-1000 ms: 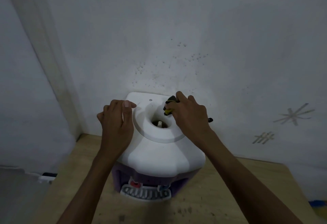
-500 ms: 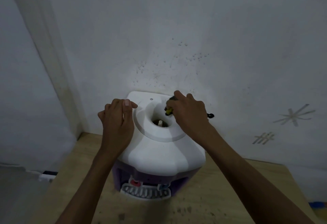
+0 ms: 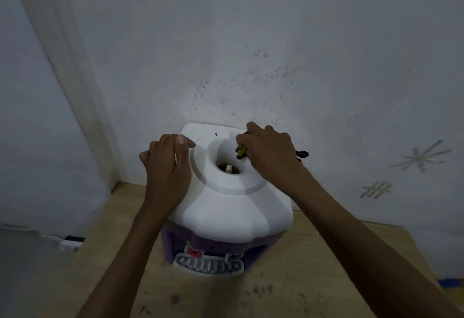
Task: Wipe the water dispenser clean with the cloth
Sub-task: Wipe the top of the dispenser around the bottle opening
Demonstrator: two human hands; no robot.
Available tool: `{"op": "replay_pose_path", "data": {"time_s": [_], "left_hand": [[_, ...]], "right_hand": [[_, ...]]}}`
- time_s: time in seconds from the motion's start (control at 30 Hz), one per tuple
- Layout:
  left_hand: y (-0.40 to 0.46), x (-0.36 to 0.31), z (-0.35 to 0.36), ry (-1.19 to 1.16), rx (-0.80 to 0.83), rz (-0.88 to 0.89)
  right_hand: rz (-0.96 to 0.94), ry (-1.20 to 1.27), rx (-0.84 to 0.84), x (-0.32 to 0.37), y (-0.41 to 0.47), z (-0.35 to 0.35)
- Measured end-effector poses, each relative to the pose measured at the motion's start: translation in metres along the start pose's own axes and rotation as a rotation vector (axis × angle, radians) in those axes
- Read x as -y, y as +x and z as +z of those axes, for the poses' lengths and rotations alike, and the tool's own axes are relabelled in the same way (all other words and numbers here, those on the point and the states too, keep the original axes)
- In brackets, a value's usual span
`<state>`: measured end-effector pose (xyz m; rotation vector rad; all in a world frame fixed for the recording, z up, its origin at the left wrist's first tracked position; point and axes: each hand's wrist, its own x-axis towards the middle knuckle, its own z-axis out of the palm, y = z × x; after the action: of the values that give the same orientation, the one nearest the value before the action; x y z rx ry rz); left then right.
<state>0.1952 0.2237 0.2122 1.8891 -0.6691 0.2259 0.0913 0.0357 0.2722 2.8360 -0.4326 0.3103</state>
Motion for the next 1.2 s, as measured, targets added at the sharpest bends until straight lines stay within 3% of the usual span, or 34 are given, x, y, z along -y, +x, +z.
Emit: {"op": "replay_pose_path", "data": {"time_s": [0.3, 0.57, 0.73, 0.87, 0.97, 1.2], "left_hand": [[-0.001, -0.001, 0.001, -0.001, 0.004, 0.002], [0.001, 0.000, 0.001, 0.005, 0.009, -0.007], [0.000, 0.001, 0.001, 0.003, 0.001, -0.003], [0.000, 0.001, 0.000, 0.008, 0.005, 0.004], [0.000, 0.000, 0.000, -0.002, -0.001, 0.007], [0.000, 0.000, 0.001, 0.020, -0.002, 0.008]], "right_hand": [[0.018, 0.144, -0.098, 0.012, 0.020, 0.006], [-0.170, 0.421, -0.056, 0.019, 0.024, 0.004], [-0.245, 0.234, -0.099, 0.010, 0.017, 0.008], [-0.089, 0.106, -0.149, -0.003, 0.021, 0.012], [-0.075, 0.103, -0.121, 0.010, 0.019, 0.009], [0.030, 0.625, 0.081, 0.023, 0.001, 0.007]]}}
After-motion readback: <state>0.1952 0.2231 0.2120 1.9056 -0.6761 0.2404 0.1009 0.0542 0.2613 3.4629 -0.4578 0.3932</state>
